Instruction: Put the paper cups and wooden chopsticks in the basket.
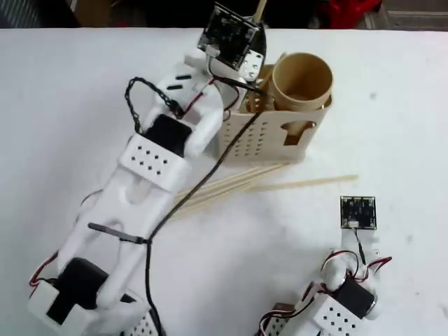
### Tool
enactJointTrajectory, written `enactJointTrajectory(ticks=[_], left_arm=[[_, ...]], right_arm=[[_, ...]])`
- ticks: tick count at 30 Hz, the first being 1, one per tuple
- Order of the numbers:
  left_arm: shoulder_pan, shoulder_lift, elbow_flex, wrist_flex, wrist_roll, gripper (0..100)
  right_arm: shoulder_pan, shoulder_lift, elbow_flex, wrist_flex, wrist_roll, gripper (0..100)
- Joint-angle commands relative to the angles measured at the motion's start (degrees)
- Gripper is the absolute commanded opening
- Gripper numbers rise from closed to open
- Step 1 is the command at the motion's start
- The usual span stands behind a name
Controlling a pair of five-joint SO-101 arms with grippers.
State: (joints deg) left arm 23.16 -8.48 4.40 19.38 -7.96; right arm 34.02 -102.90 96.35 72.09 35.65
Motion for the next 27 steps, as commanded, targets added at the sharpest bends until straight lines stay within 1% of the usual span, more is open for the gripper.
enactJointTrajectory(ticks=[1,4,9,15,19,21,22,23,25,27], left_arm=[[-2.7,-0.6,-3.5,3.5,6.9,12],[-4.0,-0.6,-5.5,6.1,10.7,13],[-7.3,-0.7,-9.5,12.4,13.5,14],[-16.7,-0.7,-9.9,26.3,14.5,14],[-23.4,0.0,-9.7,37.5,14.4,14],[-25.5,0.0,-6.5,41.2,14.2,14],[-26.2,0.0,-4.0,41.1,12.7,14],[-26.6,0.0,-1.2,40.6,9.5,14],[-26.4,0.7,5.1,36.6,2.1,14],[-26.0,2.8,9.1,33.3,-3.3,14]], right_arm=[[0.5,0.0,0.5,-0.7,0.0,2.4],[0.5,0.0,0.5,-0.7,0.0,2.4],[0.5,0.0,0.5,-0.7,0.0,2.4],[0.5,0.0,0.5,-0.7,0.0,2.4],[0.5,0.0,0.5,-0.7,0.0,2.4],[0.5,0.0,0.5,-0.7,0.0,2.4],[0.5,0.0,0.5,-0.7,0.0,2.4],[0.5,0.0,0.5,-0.7,0.0,2.4],[0.5,0.0,0.5,-0.7,0.0,2.4],[0.5,0.0,0.5,-0.7,0.0,2.4]])
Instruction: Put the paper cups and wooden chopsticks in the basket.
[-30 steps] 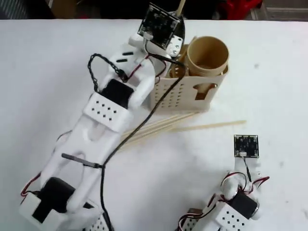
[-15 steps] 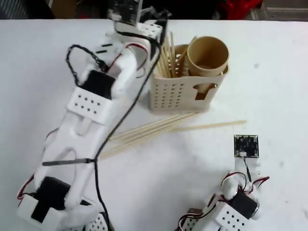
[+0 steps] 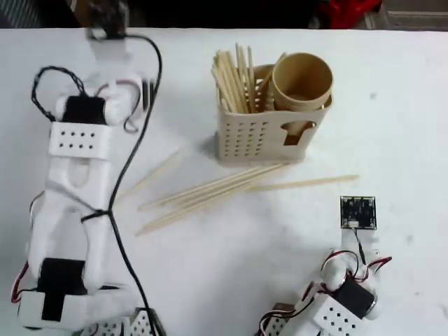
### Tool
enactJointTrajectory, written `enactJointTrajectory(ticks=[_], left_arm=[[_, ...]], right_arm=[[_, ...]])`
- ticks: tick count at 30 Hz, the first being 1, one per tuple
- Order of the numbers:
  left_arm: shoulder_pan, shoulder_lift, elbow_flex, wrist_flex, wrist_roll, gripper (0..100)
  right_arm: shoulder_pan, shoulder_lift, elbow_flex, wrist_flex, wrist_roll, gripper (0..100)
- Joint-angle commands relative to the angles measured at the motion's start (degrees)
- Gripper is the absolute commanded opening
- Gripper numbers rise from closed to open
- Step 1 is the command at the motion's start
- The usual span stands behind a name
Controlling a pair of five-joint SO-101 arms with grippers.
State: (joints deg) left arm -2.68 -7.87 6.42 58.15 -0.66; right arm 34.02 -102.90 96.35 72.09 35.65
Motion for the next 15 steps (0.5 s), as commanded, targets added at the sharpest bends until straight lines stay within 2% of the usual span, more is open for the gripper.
enactJointTrajectory(ticks=[1,4,9,15], left_arm=[[0.0,3.6,8.1,-6.5,-11.6,14],[0.4,9.3,8.3,-7.9,-12.8,14],[1.3,21.6,1.1,-5.9,-17.1,14],[1.3,31.8,-12.2,5.2,-20.2,14]], right_arm=[[0.5,0.0,0.5,-0.7,0.0,2.4],[0.5,0.0,0.5,-0.7,0.0,2.4],[0.5,0.0,0.5,-0.7,0.0,2.4],[0.5,0.0,0.5,-0.7,0.0,2.4]])
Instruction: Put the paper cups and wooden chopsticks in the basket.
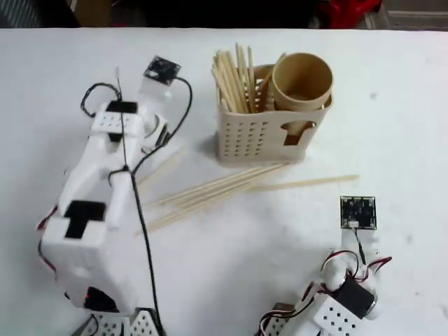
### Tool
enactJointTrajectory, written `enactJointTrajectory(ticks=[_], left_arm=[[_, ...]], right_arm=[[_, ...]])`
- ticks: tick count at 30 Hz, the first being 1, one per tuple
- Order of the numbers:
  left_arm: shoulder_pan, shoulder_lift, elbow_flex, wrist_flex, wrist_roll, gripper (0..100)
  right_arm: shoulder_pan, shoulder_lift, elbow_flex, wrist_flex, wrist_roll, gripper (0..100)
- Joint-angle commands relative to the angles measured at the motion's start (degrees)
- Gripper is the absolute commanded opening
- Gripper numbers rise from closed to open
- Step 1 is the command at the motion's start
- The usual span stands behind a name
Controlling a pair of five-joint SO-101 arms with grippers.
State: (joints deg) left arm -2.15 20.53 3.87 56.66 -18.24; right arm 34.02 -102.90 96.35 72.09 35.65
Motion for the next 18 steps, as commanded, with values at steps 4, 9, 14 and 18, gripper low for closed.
enactJointTrajectory(ticks=[4,9,14,18], left_arm=[[0.5,6.7,-14.5,11.4,-3.8,14],[-0.3,11.1,-15.9,15.8,-7.6,14],[-0.7,14.2,-15.9,17.0,-10.1,14],[-0.7,14.5,-16.1,16.4,-9.2,14]], right_arm=[[0.5,0.0,0.5,-0.7,0.0,2.4],[0.5,0.0,0.5,-0.7,0.0,2.4],[0.5,0.0,0.5,-0.7,0.0,2.4],[0.5,0.0,0.5,-0.7,0.0,2.4]])
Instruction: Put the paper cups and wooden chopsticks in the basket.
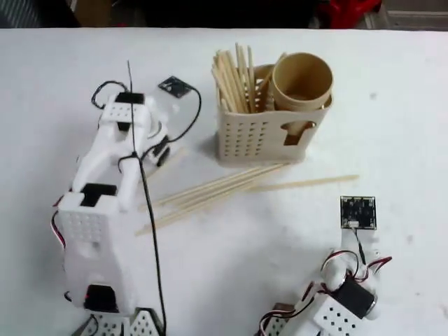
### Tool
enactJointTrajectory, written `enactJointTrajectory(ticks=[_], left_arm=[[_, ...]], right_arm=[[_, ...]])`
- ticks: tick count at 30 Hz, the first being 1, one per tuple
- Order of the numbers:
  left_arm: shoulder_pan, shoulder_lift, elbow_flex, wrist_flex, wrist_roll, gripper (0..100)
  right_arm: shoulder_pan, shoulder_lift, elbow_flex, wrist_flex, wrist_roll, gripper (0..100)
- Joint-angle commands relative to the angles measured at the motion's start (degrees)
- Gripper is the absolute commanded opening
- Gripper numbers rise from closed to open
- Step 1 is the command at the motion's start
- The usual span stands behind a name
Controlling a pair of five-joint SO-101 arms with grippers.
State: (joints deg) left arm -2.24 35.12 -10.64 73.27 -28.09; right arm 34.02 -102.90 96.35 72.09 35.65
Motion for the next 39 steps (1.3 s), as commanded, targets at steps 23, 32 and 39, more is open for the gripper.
enactJointTrajectory(ticks=[23,32,39], left_arm=[[2.4,-16.0,17.8,-9.1,-0.4,14],[2.1,2.5,-2.8,4.9,-1.1,12],[2.0,4.9,-9.8,9.6,-1.2,2]], right_arm=[[0.5,0.0,0.5,-0.7,0.0,2.4],[0.5,0.0,0.5,-0.7,0.0,2.4],[0.5,0.0,0.5,-0.7,0.0,2.4]])
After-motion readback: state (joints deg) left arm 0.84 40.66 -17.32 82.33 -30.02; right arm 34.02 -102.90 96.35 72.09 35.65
